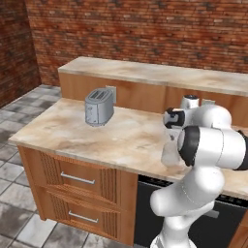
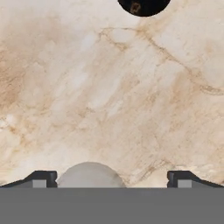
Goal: Move the glass cup from next to the sink to the open cabinet. Then, move the bowl with the bell pepper to the fridge to clear the area for faucet cleaning.
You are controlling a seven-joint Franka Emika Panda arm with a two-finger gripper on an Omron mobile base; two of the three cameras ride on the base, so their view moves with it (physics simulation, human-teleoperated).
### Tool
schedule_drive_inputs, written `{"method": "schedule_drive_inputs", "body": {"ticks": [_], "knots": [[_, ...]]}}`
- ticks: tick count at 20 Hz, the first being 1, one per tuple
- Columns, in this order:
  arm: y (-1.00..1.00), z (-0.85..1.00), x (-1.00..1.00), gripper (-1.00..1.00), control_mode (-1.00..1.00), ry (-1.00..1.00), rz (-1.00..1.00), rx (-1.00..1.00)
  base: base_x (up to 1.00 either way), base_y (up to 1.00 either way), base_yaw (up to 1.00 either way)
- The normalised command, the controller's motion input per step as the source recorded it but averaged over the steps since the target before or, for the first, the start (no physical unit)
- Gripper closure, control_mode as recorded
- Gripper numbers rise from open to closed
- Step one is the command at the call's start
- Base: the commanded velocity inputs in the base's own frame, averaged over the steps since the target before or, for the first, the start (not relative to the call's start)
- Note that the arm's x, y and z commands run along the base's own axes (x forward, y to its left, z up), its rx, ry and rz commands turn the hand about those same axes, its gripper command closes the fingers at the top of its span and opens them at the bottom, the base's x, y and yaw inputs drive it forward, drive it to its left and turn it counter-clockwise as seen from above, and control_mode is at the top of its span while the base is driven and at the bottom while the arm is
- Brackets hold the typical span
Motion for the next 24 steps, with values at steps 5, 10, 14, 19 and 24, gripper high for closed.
{"method": "schedule_drive_inputs", "body": {"ticks": [5, 10, 14, 19, 24], "knots": [[0.24, 0.61, 0.31, -1.00, -1.00, -0.09, -0.06, 0.00, 0.00, 0.00, 0.00], [0.01, 0.06, -0.87, -1.00, -1.00, 0.00, -0.02, 0.00, 0.00, 0.00, 0.00], [0.00, -0.01, -0.46, -1.00, -1.00, 0.00, 0.00, 0.00, 0.00, 0.00, 0.00], [0.09, -0.07, 0.14, -1.00, -1.00, 0.00, 0.00, -0.02, 0.00, 0.00, 0.00], [0.09, -0.20, 0.09, -1.00, -1.00, 0.06, 0.00, 0.00, 0.00, 0.00, 0.00]]}}
